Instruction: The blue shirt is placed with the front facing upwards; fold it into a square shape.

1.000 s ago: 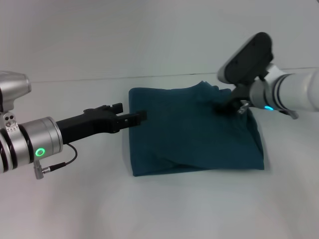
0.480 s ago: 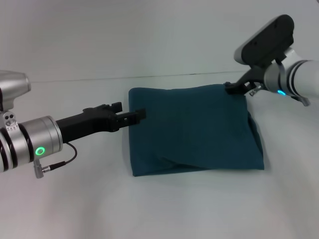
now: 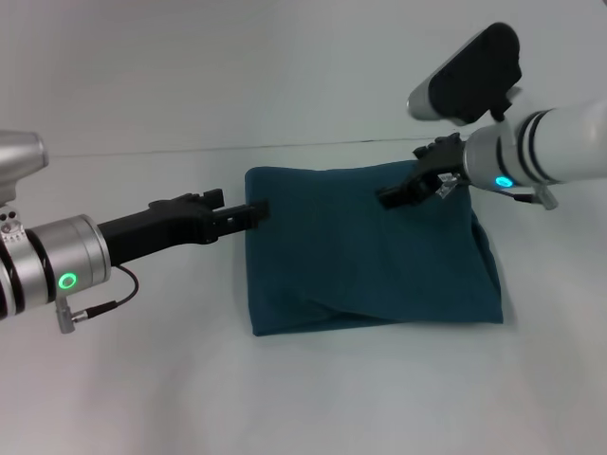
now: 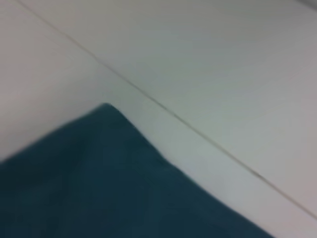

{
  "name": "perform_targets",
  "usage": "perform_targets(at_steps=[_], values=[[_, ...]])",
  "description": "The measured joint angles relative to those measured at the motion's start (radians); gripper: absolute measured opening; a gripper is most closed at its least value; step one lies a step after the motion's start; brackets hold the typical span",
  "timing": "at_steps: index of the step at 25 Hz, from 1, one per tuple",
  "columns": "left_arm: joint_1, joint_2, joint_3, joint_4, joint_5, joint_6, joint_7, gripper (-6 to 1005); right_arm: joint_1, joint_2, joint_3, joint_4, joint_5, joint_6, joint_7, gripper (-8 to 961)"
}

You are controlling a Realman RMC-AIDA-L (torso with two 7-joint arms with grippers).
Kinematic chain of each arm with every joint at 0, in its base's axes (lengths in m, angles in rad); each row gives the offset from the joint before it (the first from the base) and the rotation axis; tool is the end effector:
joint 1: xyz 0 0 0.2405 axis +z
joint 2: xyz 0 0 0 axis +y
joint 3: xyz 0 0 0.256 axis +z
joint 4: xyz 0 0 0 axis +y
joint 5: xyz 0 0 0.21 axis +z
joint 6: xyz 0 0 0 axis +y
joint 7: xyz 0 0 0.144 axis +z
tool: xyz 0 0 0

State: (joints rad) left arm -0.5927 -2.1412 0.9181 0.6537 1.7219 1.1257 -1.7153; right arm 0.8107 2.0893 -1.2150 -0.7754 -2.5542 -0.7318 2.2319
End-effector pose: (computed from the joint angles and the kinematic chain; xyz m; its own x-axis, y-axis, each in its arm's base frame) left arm -0.2227 0.3876 -0.0301 0.5565 0.5161 0.6512 0.7534 -0.6439 -0.1335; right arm 0.1994 0.4609 -0.0199 0.8866 -0.4567 -0.0732 -0.3758 -0.6190 -0.6897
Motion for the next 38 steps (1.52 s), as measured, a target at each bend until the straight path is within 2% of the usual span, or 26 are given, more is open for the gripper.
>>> perform_targets(at_steps=[5, 8, 12, 25, 31, 38], values=[[0.001, 0.001, -0.001, 0.007, 0.019, 0.003, -0.007, 921, -0.041, -0.001, 0.043, -0.151, 0.015, -0.204, 0.009, 916], [0.003, 0.001, -0.001, 0.013, 0.031, 0.003, -0.018, 921, -0.047, -0.002, 0.061, -0.185, 0.013, -0.311, 0.03, 916], [0.004, 0.001, -0.001, 0.014, 0.034, 0.0, -0.021, 920, -0.063, -0.001, 0.079, -0.192, 0.01, -0.377, 0.039, 916], [-0.001, 0.001, -0.002, 0.014, 0.035, 0.0, -0.021, 920, -0.085, 0.001, 0.064, -0.11, -0.043, -0.349, 0.039, 916], [-0.001, 0.001, -0.002, 0.014, 0.034, 0.0, -0.021, 920, -0.094, -0.001, 0.077, -0.092, -0.139, -0.272, 0.073, 916], [0.003, -0.001, -0.001, 0.014, 0.034, 0.0, -0.021, 920, -0.102, -0.002, 0.109, -0.111, -0.132, -0.202, 0.069, 916]])
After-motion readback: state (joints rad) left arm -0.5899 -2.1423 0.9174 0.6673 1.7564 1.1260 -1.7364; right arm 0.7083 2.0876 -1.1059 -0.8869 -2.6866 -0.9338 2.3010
